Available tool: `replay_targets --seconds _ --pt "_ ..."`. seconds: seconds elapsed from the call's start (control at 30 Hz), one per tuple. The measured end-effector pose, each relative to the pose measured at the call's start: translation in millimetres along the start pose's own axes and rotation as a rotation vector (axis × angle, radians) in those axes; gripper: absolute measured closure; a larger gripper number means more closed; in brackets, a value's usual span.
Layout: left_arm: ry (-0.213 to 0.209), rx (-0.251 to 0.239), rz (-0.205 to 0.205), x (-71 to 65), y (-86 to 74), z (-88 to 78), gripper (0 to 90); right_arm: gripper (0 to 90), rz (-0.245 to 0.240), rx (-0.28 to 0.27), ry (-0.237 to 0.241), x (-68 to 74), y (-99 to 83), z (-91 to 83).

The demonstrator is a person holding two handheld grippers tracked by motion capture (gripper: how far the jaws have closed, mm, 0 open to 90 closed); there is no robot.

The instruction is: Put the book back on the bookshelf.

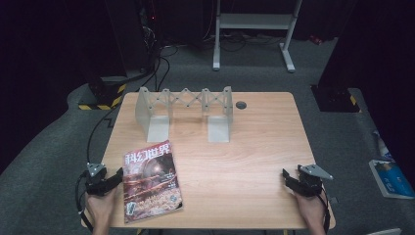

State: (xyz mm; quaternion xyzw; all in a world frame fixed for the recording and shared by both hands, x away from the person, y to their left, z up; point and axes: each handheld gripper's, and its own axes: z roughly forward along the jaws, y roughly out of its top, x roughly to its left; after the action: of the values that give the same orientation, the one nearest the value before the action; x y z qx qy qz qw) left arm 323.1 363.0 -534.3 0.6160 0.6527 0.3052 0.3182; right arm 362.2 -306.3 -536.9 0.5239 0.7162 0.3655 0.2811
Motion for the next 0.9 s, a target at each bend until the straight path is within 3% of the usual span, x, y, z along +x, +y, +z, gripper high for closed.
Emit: replay_targets --seconds 0.53,0.77,0.9 --pt "-0.074 -0.013 -0.042 0.2 -1.5 -7.4 33.9 33.4 -0.006 -0.001 0.004 0.1 -0.1 0.0" --pt "-0.104 -0.023 -0.022 -4.0 -2.3 -11.0 34.1 33.4 -0.006 0.000 0.007 0.4 -0.1 -0.2" --pt "-0.129 -0.032 -0.031 -6.4 -2.5 -13.2 34.2 33.4 -0.004 0.001 0.007 0.4 -0.1 -0.2"
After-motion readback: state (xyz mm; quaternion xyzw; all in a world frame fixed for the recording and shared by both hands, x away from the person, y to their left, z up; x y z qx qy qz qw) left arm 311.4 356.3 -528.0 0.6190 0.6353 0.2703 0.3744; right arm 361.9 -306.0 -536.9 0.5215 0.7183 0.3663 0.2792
